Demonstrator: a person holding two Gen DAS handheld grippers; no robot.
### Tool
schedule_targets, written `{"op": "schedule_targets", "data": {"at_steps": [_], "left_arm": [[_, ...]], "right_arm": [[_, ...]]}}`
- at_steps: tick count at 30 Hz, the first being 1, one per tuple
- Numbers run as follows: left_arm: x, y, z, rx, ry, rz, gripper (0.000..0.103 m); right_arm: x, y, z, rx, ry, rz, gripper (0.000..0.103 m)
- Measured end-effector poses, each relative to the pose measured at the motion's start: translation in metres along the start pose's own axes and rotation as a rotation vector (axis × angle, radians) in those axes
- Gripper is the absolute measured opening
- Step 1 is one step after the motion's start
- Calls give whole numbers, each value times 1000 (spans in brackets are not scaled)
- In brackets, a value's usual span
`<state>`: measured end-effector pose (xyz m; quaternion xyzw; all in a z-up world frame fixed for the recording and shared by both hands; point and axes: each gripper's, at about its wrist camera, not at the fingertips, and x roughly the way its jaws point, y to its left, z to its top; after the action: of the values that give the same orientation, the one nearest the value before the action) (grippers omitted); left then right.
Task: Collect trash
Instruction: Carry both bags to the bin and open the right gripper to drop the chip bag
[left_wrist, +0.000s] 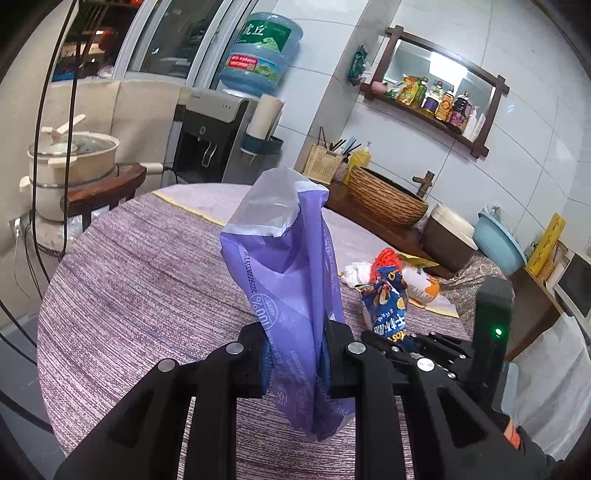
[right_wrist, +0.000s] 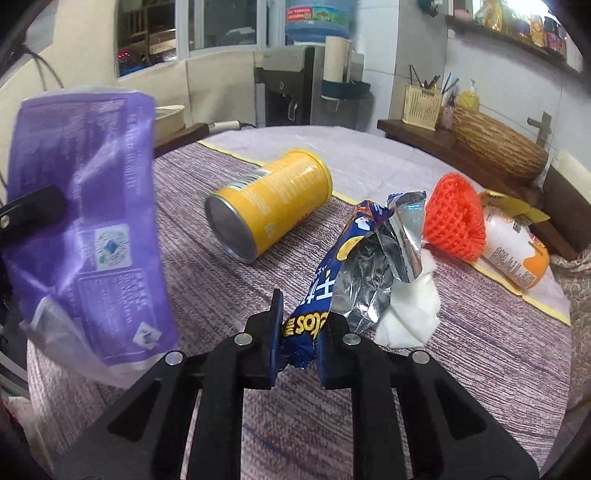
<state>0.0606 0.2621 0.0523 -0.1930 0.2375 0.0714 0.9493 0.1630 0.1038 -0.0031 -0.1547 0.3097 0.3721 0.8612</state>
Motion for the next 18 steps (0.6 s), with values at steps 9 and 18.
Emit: {"op": "schedule_targets", "data": {"at_steps": [9,18], "left_arm": [[-10,-24,3,24,-25,-33,20],[6,-76,-2,90,-5,-111,20]], "right_arm": [[-62,-1,-16,-7,-93,57,16],[-110,-38,-47,60,-155,-31,16]]}}
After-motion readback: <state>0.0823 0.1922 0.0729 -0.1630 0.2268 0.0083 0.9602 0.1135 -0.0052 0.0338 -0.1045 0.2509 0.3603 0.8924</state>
